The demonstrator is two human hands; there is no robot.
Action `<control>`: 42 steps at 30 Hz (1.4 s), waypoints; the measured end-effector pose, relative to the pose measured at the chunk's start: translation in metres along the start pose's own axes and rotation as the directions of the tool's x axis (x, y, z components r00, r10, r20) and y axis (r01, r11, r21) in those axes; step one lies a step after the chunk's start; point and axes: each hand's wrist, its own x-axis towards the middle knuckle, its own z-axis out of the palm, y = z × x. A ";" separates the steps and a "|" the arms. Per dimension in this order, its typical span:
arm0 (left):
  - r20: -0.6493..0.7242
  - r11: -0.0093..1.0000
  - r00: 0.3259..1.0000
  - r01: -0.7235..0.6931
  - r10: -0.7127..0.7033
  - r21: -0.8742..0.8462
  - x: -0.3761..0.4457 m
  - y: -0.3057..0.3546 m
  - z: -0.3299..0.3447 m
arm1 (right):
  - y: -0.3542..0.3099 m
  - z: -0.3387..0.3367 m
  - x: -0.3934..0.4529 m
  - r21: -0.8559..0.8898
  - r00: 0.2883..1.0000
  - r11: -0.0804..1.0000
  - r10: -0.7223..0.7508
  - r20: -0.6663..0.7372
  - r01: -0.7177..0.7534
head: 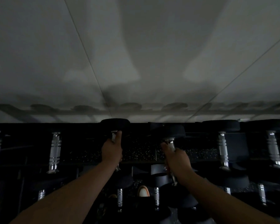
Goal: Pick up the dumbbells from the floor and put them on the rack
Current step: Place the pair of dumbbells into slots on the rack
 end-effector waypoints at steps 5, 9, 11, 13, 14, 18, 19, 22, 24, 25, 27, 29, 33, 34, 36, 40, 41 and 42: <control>-0.017 0.999 0.999 -0.033 0.033 0.022 0.004 -0.007 0.001 | 0.003 0.000 0.011 0.008 1.000 1.000 0.012 0.002 -0.012; -0.017 0.999 0.999 -0.029 0.029 0.016 0.003 -0.007 -0.002 | 0.003 0.003 0.015 0.024 1.000 1.000 0.003 0.017 -0.003; -0.027 0.999 0.999 -0.045 0.046 0.028 0.001 -0.005 -0.002 | 0.003 0.006 0.017 0.016 1.000 1.000 -0.001 0.009 0.001; -0.046 0.996 0.996 -0.070 0.072 0.049 -0.001 -0.004 -0.002 | 0.003 0.009 0.019 0.003 1.000 1.000 -0.010 0.002 0.010; -0.049 0.996 0.996 -0.074 0.076 0.050 -0.002 -0.004 -0.002 | 0.002 0.011 0.020 -0.004 1.000 1.000 -0.014 -0.003 0.014; -0.039 0.997 0.998 -0.057 0.059 0.050 -0.001 -0.004 -0.003 | -0.001 0.018 0.026 -0.021 1.000 1.000 -0.010 -0.016 0.010; -0.042 0.997 0.997 -0.055 0.057 0.049 -0.001 -0.004 -0.003 | -0.001 0.019 0.027 -0.028 1.000 1.000 -0.010 -0.019 0.010; -0.071 0.996 0.996 -0.054 0.059 0.068 -0.002 -0.003 -0.003 | 0.001 0.023 0.032 -0.008 0.999 1.000 -0.009 -0.032 0.009; -0.072 0.996 0.996 -0.049 0.054 0.071 -0.002 -0.003 -0.002 | 0.001 0.025 0.035 0.008 0.998 1.000 -0.019 -0.055 0.020; -0.072 0.996 0.996 -0.050 0.055 0.072 -0.003 -0.003 -0.001 | 0.000 0.025 0.035 0.003 0.998 1.000 -0.021 -0.066 0.021; -0.074 0.995 0.996 -0.052 0.058 0.085 -0.002 -0.003 -0.001 | -0.001 0.025 0.039 0.005 0.998 1.000 -0.005 -0.069 0.005; -0.083 0.993 0.994 -0.057 0.066 0.102 0.000 -0.004 -0.001 | 0.001 0.026 0.046 0.025 0.998 0.999 0.021 -0.062 -0.020; -0.112 0.988 0.989 -0.081 0.096 0.129 0.000 -0.003 -0.001 | 0.009 0.027 0.057 0.026 0.995 0.998 0.057 -0.083 -0.055; -0.122 0.986 0.987 -0.086 0.104 0.143 -0.001 -0.002 0.000 | 0.010 0.028 0.058 0.024 0.994 0.998 0.059 -0.096 -0.057; -0.118 0.985 0.988 -0.077 0.096 0.154 -0.002 -0.002 0.000 | 0.013 0.029 0.059 0.015 0.992 0.999 0.053 -0.118 -0.051; -0.118 0.983 0.988 -0.080 0.100 0.165 -0.001 -0.005 0.001 | 0.012 0.032 0.058 -0.024 0.988 0.999 0.025 -0.154 -0.029; -0.125 0.982 0.987 -0.083 0.105 0.172 -0.001 -0.005 0.001 | 0.011 0.033 0.058 -0.031 0.987 0.999 0.023 -0.160 -0.029; -0.130 0.981 0.985 -0.088 0.111 0.175 0.000 -0.006 0.001 | 0.012 0.033 0.058 -0.038 0.986 0.999 0.024 -0.164 -0.031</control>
